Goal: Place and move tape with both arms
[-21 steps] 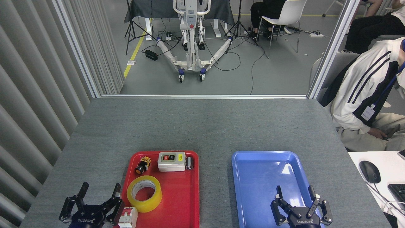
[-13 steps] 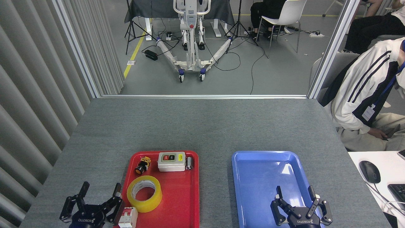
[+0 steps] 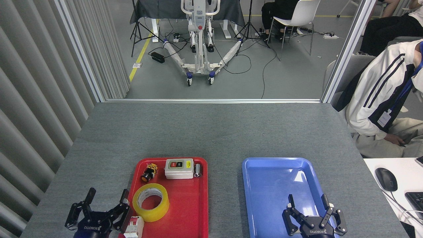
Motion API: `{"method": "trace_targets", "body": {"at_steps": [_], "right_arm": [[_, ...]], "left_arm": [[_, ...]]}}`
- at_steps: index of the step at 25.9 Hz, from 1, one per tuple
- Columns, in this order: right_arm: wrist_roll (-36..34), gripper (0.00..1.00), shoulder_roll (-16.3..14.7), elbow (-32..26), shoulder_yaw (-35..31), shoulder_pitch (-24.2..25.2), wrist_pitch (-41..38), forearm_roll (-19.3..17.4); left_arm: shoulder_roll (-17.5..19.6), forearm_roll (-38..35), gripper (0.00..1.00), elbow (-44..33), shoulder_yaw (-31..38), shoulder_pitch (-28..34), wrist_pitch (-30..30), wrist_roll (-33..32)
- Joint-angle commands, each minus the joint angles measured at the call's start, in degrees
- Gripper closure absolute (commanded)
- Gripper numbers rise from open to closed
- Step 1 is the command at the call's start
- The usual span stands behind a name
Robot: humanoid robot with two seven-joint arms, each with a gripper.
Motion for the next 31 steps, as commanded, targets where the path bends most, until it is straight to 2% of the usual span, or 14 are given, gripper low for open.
{"method": "trace_targets", "body": {"at_steps": [1, 4, 10, 12, 17, 20, 22, 25, 28, 31], "right_arm": [[-0.39, 0.00, 0.08, 0.01, 0.01, 0.00, -0.10, 0.00], [-0.39, 0.00, -0.01, -0.08, 0.01, 0.00, -0.10, 0.00], [-0.30, 0.00, 0.08, -0.08, 0.01, 0.18, -0.19, 0.00], [-0.30, 0.00, -0.01, 0.01, 0.01, 0.18, -0.19, 0.00], [-0.30, 0.00, -0.01, 0.01, 0.01, 0.18, -0.19, 0.00], [-0.30, 0.00, -0.01, 0.01, 0.01, 0.27, -0.28, 0.00], [-0.30, 0.00, -0.10, 0.01, 0.09, 0.27, -0.28, 0.00], [-0.30, 0.00, -0.18, 0.01, 0.09, 0.27, -0.28, 0.00], [-0.30, 0.00, -0.18, 0.01, 0.18, 0.27, -0.37, 0.09], [-0.30, 0.00, -0.18, 0.10, 0.97, 0.53, -0.28, 0.09]], "left_arm": [[1.00, 1.21, 0.00, 0.34, -0.28, -2.48, -0.99, -1.42], [1.96, 2.18, 0.00, 0.95, -0.28, -5.30, -1.70, -8.36], [3.02, 2.26, 0.00, 5.52, -0.37, -13.74, -10.31, -36.40], [4.07, 2.35, 0.00, 8.24, -0.54, -16.99, -12.68, -41.50], [4.42, 2.35, 0.00, 16.51, -4.06, -24.10, -18.39, -44.05], [6.88, 2.35, 0.01, 20.28, -4.50, -27.88, -25.69, -50.64], [7.32, 2.35, 0.01, 25.65, -4.76, -30.52, -28.15, -53.54], [7.41, 2.35, 0.01, 30.66, -5.73, -32.37, -30.17, -54.51], [7.50, 2.26, 0.01, 31.80, -5.81, -32.63, -30.26, -54.51], [7.50, 2.26, 0.10, 32.94, -5.81, -33.60, -30.26, -54.60]]}}
